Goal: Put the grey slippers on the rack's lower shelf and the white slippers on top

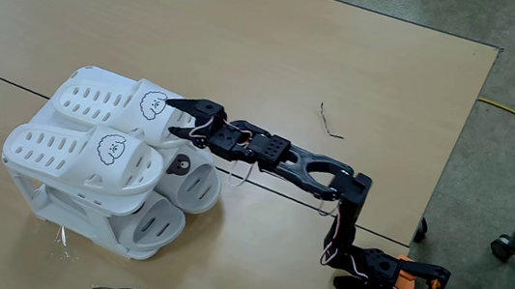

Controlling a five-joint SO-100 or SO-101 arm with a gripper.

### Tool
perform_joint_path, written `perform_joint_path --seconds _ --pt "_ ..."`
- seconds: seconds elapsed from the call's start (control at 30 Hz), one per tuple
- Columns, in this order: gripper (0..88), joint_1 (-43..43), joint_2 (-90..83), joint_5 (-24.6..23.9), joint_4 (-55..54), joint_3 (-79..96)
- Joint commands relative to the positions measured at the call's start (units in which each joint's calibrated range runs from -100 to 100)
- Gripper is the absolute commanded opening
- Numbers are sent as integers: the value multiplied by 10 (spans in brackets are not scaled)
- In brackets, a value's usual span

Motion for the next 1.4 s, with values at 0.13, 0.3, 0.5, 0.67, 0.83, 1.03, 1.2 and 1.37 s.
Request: perform_joint_path --seconds 0.13,0.3,0.5,0.67,0.83,1.03,1.2,1.37 --pt "49 6 -271 4 -8 153" --pt "14 6 -375 4 -168 228" --pt "15 6 -445 4 -589 595" --pt "14 6 -529 4 -834 822" --pt "15 2 -610 4 -888 820" --pt "15 -1 -746 4 -954 825" --pt "15 2 -834 4 -959 825" --pt "15 0 -866 4 -959 825"
